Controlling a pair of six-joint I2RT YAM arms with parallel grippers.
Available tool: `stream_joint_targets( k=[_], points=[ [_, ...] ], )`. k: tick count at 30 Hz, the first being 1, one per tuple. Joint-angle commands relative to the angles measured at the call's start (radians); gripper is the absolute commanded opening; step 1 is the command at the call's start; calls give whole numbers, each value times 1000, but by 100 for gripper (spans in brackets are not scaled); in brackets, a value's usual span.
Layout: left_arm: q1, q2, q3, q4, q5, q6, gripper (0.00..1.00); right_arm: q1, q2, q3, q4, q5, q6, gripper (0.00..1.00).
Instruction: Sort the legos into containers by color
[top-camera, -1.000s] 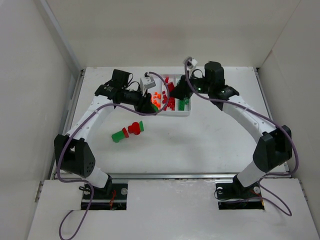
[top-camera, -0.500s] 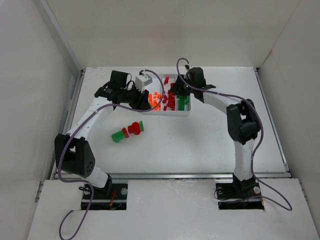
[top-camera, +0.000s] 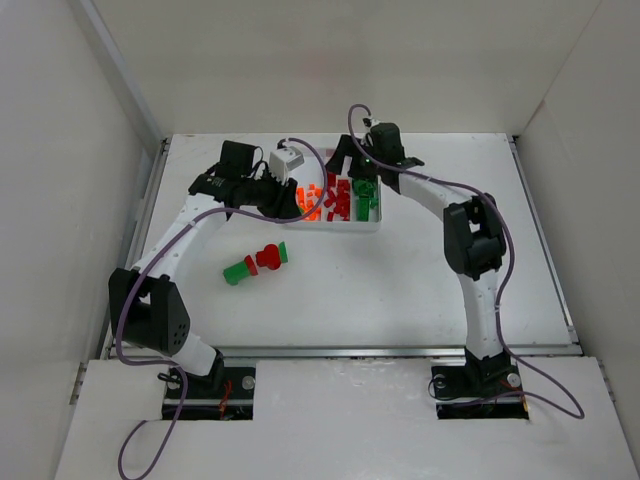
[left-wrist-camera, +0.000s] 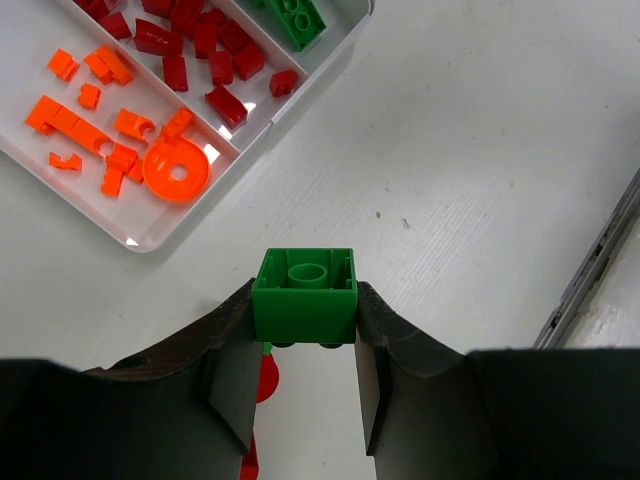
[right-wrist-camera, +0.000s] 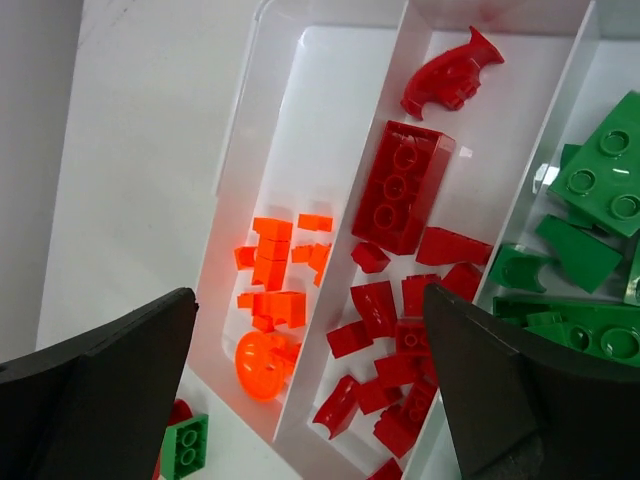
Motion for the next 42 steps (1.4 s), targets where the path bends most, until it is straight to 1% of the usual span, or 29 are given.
stream_joint_targets(
  k=[1, 4, 5, 6, 7, 8, 9, 10, 11, 12, 13, 14, 15, 16, 18, 19, 20, 23, 27, 29, 31, 32, 34, 39, 42],
  points=[
    [2, -44, 36, 21, 8, -3, 0, 6, -66, -24, -16, 10, -22, 100],
    [2, -44, 56, 10, 30, 18, 0, -3, -143, -68, -16, 40, -120, 100],
    [2, -44, 56, -2, 47, 31, 0, -3, -212, -111, -1, 54, -158, 100],
    [2, -44, 65, -17, 71, 69, 0, -3, -253, -143, 37, 54, -253, 100],
    [2, -44, 77, -30, 88, 96, 0, 6, -299, -182, 62, 40, -307, 100],
    [2, -53, 77, -58, 106, 128, 0, 6, -395, -264, 85, 19, -359, 100],
    [2, -53, 94, -79, 154, 165, 0, 18, -445, -303, 103, -12, -473, 100],
    [2, -53, 122, -103, 180, 208, 0, 18, -491, -341, 115, -54, -531, 100],
    [2, -53, 143, -178, 209, 306, 0, 42, -534, -413, 116, -120, -583, 100],
    [2, -41, 166, -225, 237, 366, 0, 55, -612, -450, 116, -151, -688, 100],
    [2, -40, 213, -275, 298, 427, 0, 68, -646, -488, 116, -177, -736, 100],
    [2, -25, 235, -327, 324, 495, 0, 104, -677, -525, 116, -211, -775, 100],
    [2, -13, 252, -435, 349, 659, 0, 119, -724, -582, 116, -229, -807, 100],
    [2, -13, 263, -491, 393, 752, 0, 136, -740, -602, 116, -252, -845, 100],
    [2, -4, 286, -630, 421, 929, 0, 174, -763, -625, 106, -300, -859, 100],
    [-10, -4, 286, -643, 421, 989, 0, 188, -781, -625, 106, -311, -859, 100],
    [-20, -4, 297, -643, 410, 989, 0, 197, -781, -625, 106, -320, -859, 96],
    [-42, -4, 297, -643, 396, 980, 0, 222, -804, -625, 106, -374, -846, 91],
    [-51, -4, 297, -643, 406, 980, 0, 248, -804, -604, 106, -383, -836, 91],
    [-51, -4, 297, -643, 406, 980, 0, 257, -804, -595, 106, -383, -847, 93],
    [-60, -4, 297, -643, 406, 971, 0, 257, -795, -595, 106, -398, -847, 93],
    [-60, -4, 297, -633, 406, 942, 0, 268, -785, -581, 106, -407, -847, 93],
    [-60, -13, 297, -620, 406, 931, 0, 282, -769, -572, 106, -417, -847, 89],
    [-70, -22, 285, -551, 395, 845, 0, 315, -745, -552, 106, -426, -847, 85],
    [-70, -22, 275, -551, 384, 834, 0, 316, -745, -542, 106, -426, -838, 79]
  ],
)
